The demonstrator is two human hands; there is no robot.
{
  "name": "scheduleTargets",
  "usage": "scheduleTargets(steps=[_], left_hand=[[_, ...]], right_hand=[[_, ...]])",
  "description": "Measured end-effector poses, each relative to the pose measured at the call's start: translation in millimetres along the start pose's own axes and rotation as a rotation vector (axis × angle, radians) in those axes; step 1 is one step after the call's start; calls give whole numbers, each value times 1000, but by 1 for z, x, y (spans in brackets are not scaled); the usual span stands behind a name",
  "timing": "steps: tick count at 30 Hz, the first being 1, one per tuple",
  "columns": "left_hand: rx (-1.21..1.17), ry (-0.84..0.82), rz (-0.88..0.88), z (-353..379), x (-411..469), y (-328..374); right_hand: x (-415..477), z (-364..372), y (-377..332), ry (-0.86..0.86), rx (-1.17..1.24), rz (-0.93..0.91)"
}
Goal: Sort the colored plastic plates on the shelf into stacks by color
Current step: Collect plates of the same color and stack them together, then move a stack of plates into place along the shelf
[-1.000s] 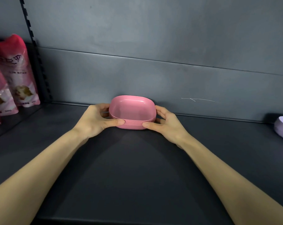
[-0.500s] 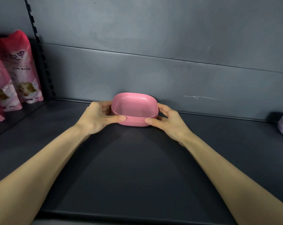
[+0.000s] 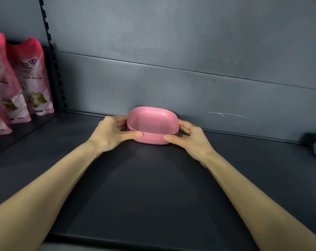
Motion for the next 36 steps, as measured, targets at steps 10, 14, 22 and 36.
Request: scheduleTargets(steps=[10,14,22,36], left_hand=[[88,-47,26,0,-2,3],[133,-75,55,0,-3,6],[233,-136,52,-3,-9,6],[871,-74,293,3,-15,108]], right_hand=[[-1,1,-3,25,-20,-11],[-1,2,-7,29,-66,-18],[-4,3,-14,3,-222,59],[-33,-36,-101,-4,-824,-9]])
Point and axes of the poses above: each hand's wrist, its own x-axis towards the middle knuckle, its own z-axis out of the palm, y = z × x, the point moved 7 cm from there along x, towards the middle knuckle, and after that the axes turned 13 degrees about x, right-handed, at the moved point
